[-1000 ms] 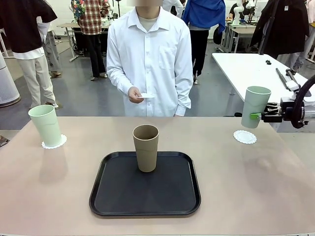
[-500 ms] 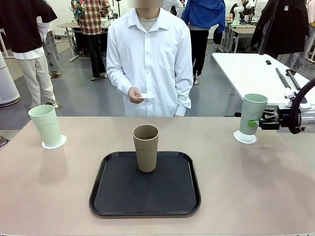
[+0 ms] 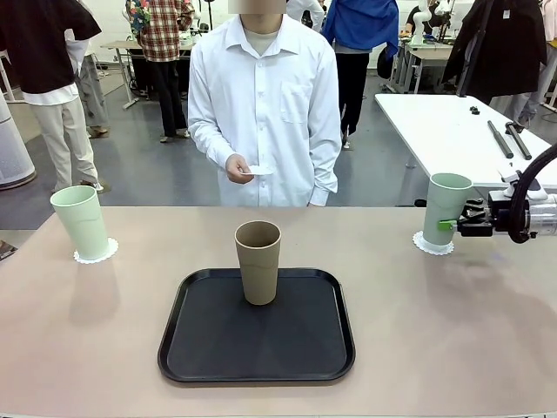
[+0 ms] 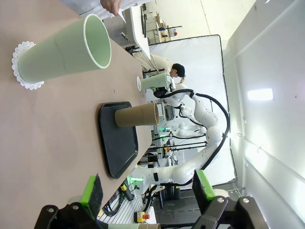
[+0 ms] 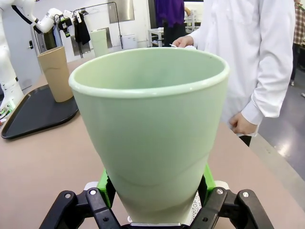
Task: Place coasters on the table and set cups on them.
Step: Take one Reusable plastic cup from the Flat Tray and place it on a coaster set by the human.
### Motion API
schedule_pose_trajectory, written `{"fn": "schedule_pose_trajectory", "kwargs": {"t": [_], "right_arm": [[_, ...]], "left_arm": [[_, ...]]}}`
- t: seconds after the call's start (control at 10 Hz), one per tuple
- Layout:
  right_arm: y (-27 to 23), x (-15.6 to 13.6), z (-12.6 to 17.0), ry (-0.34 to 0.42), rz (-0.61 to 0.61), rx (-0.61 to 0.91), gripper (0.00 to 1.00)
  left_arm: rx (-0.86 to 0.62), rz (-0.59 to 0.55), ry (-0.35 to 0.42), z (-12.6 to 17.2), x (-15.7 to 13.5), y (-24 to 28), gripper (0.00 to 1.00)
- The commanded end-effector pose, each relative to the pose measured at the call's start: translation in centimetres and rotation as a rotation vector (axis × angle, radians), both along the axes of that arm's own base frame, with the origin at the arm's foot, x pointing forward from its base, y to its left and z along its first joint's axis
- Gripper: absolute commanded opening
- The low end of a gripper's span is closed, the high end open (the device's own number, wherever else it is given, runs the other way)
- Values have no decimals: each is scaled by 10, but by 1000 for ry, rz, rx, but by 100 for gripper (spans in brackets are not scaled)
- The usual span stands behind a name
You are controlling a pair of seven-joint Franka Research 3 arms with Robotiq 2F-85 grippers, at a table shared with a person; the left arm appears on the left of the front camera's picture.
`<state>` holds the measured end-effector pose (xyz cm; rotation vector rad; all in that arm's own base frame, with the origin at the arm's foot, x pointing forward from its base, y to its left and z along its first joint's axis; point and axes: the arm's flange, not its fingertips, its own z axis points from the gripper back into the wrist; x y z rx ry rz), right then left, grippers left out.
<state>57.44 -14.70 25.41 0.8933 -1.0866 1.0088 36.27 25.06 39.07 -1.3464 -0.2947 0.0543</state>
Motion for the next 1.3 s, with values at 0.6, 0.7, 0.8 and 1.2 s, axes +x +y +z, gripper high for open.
{"fn": "schedule_pose_trajectory", "kwargs": {"t": [0.6,0.7,0.8,1.2], "right_arm": [[-4,18,-9,0,32,37,82],[-6,17,-9,-1,32,34,82],[-8,18,-10,4,29,36,82],[-15,19,-17,32,29,45,82]], "left_arm": [[0,6,-8,2,-2,-1,100],[0,6,-8,2,-2,-1,100],[0,6,-8,2,-2,-1,100],[0,6,-8,2,-2,-1,100]]}}
